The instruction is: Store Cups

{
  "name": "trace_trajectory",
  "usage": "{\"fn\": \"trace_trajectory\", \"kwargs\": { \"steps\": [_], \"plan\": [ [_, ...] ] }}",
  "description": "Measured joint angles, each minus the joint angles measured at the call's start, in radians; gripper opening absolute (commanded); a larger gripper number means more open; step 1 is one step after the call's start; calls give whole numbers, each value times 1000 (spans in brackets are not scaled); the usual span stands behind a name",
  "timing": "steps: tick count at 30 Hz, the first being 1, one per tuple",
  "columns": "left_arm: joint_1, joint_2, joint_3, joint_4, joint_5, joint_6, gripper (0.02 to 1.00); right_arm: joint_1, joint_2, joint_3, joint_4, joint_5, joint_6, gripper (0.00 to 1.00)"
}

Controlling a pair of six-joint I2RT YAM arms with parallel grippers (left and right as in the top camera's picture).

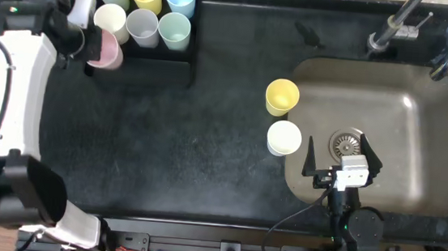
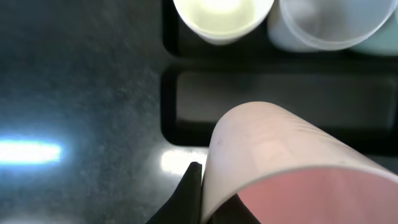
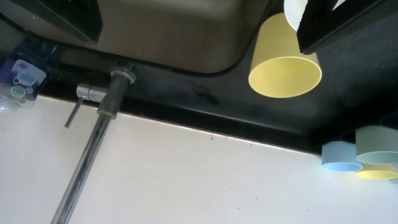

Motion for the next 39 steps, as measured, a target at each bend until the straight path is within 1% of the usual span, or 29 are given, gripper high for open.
{"fn": "trace_trajectory", "kwargs": {
  "steps": [5,11,26,32,36,39],
  "plan": [
    [14,47,-74,62,6,22,36,0,0,0,1,0,0,996],
    [17,84,-84,125,6,26,36,0,0,0,0,0,0,996],
    [61,109,-84,154,7,28,40,0,0,0,0,0,0,998],
    [67,172,-85,176,17,28,40,0,0,0,0,0,0,996],
    [68,195,-85,187,27,29,53,0,0,0,0,0,0,996],
    [68,195,-85,196,32,29,91,0,0,0,0,0,0,996]
  ]
}}
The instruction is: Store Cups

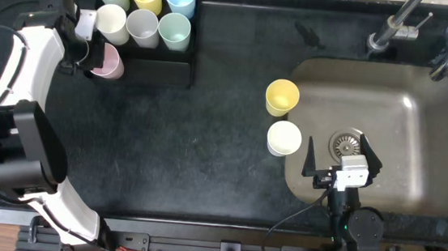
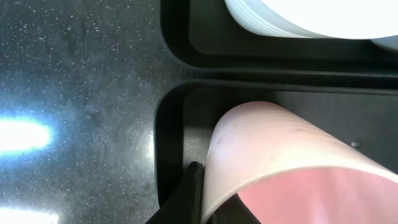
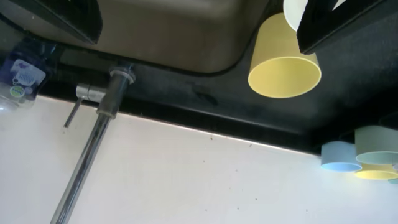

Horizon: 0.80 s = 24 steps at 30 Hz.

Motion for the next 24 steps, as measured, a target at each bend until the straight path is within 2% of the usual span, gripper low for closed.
{"fn": "trace_trajectory", "kwargs": {
  "steps": [11,17,24],
  "plan": [
    [0,1,0,9,8,1,279,0,0,0,1,0,0,996],
    [0,1,0,12,8,-5,443,0,0,0,0,0,0,996],
    [0,-1,0,11,8,-25,579,0,0,0,0,0,0,993]
  ]
}}
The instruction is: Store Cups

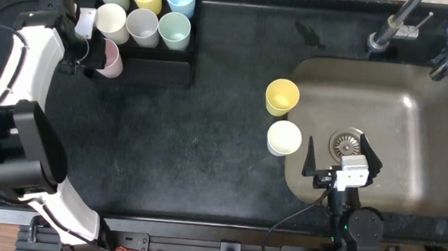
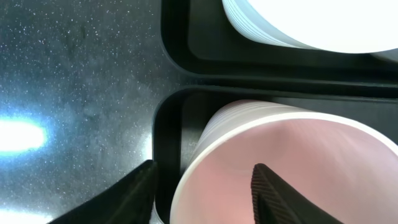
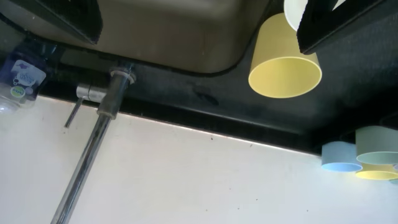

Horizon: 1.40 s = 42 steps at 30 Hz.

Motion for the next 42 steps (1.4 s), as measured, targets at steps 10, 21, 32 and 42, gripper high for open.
{"fn": "trace_trajectory", "kwargs": {
  "steps": [10,21,32,42],
  "plan": [
    [0,-166,-1,-23,1,-77,796,0,0,0,0,0,0,996],
    [-183,-436,16,-108,-2,-356,925,0,0,0,0,0,-1,996],
    [-641,-257,62,3,29,-667,939,0,0,0,0,0,0,996],
    [-844,-34,275,-132,47,-755,932,0,0,0,0,0,0,998]
  ]
}}
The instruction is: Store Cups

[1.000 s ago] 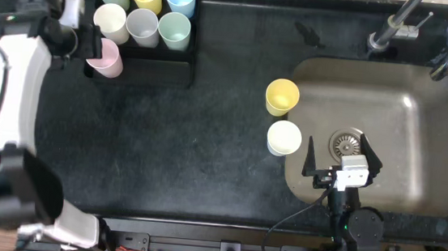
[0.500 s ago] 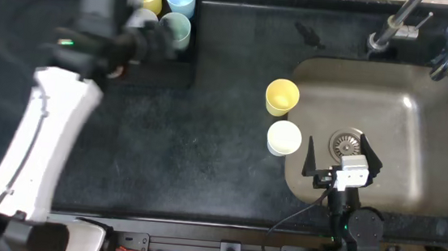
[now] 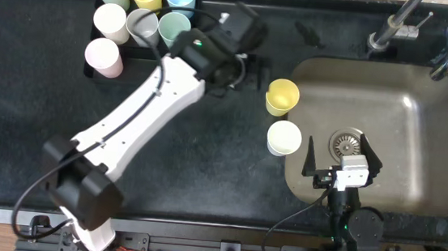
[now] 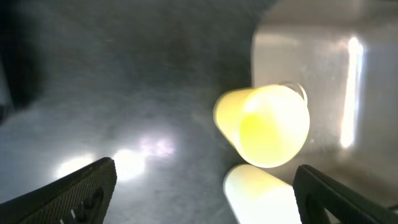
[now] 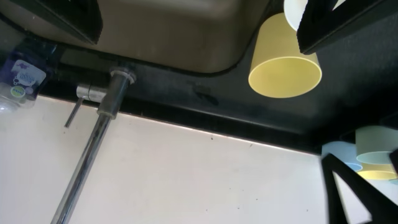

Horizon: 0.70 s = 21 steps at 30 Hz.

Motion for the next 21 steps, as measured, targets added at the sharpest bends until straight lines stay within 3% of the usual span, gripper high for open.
{"fn": "trace_trajectory", "kwargs": {
  "steps": [8,21],
  "plan": [
    [-68,94,78,-29,1,-32,853,0,0,0,0,0,0,993],
    [-84,210,87,-34,1,-64,831,0,0,0,0,0,0,996]
  ]
}}
